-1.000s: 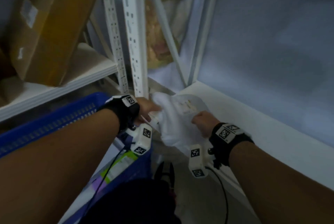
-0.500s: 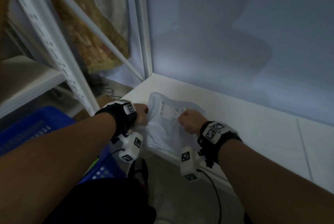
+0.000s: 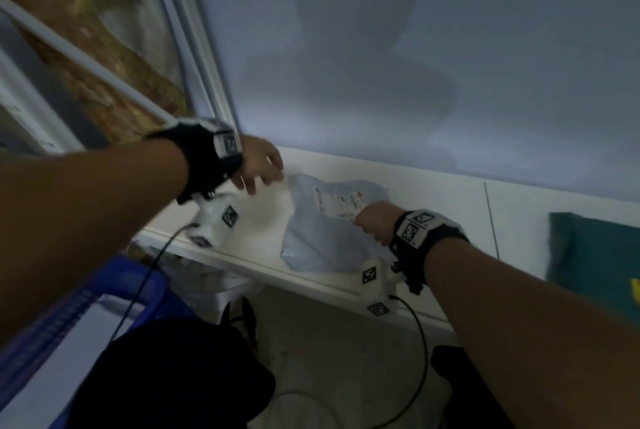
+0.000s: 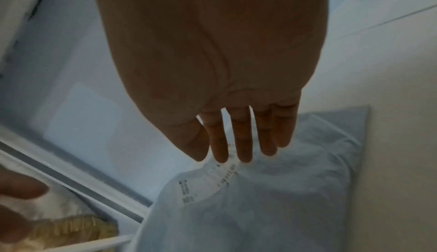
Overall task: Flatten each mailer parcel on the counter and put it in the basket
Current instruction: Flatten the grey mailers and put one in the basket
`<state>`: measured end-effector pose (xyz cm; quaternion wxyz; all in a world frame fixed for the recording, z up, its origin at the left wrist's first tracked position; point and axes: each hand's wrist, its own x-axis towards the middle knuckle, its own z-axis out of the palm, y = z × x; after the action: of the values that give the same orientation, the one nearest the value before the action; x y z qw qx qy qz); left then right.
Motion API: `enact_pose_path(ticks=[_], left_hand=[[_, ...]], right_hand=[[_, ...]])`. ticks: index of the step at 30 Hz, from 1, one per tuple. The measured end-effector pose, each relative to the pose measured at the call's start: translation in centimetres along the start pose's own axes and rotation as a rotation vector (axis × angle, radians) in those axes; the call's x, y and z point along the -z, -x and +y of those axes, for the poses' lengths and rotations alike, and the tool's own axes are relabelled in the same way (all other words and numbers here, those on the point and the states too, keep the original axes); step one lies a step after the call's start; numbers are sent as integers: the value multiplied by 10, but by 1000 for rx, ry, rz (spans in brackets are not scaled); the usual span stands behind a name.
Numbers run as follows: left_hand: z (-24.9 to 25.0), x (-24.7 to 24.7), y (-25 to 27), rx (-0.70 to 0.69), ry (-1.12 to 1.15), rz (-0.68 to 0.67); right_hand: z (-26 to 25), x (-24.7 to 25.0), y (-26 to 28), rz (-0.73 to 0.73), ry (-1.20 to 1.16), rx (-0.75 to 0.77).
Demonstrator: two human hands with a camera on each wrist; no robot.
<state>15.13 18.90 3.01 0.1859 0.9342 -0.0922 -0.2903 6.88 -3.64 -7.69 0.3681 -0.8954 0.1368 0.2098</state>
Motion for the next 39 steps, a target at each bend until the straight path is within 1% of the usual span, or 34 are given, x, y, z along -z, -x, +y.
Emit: enact_pose_path(ticks=[3,6,8,10,13,16,20,23,25,27,30,32,33,36,39], left_hand=[[31,49,33,-18,-59,91],[71,87,75,-84,-56,217],[97,100,98,-130,-63,263],[119,99,115,-163,-73,260],[135,79,120,-173,-119,223],[135,44,100,-189,-218,212],[111,-17,52,-223,-449,196],[85,-63,17,-179,-457,132],[62,-88,-16,-154,-438,102],[46,-103,-38,-152,-480,133],[26,-124,-67,-167,-529,154],[13,-138,-81,-167,-522,201],[7,-146,-86,-170,-495,219],[-5,-162,-92,-181,-395,245],[-10,-173,-90,-194,-365,316]], right_hand=[[-18,23,15,27,-50,55],[-42,49,34,88,-82,121],[-54,64,44,117,-91,148],[-63,74,55,136,-73,169],[-65,81,68,150,-54,167],[-57,76,71,148,-72,151],[-38,51,45,151,80,160],[-22,25,21,106,97,128],[-9,4,-2,90,101,109],[-4,-10,-19,106,170,113],[-5,-34,-40,115,303,173],[4,-54,-61,130,361,169],[9,-63,-67,151,351,156],[17,-84,-57,235,343,178],[31,-96,-51,340,404,222]])
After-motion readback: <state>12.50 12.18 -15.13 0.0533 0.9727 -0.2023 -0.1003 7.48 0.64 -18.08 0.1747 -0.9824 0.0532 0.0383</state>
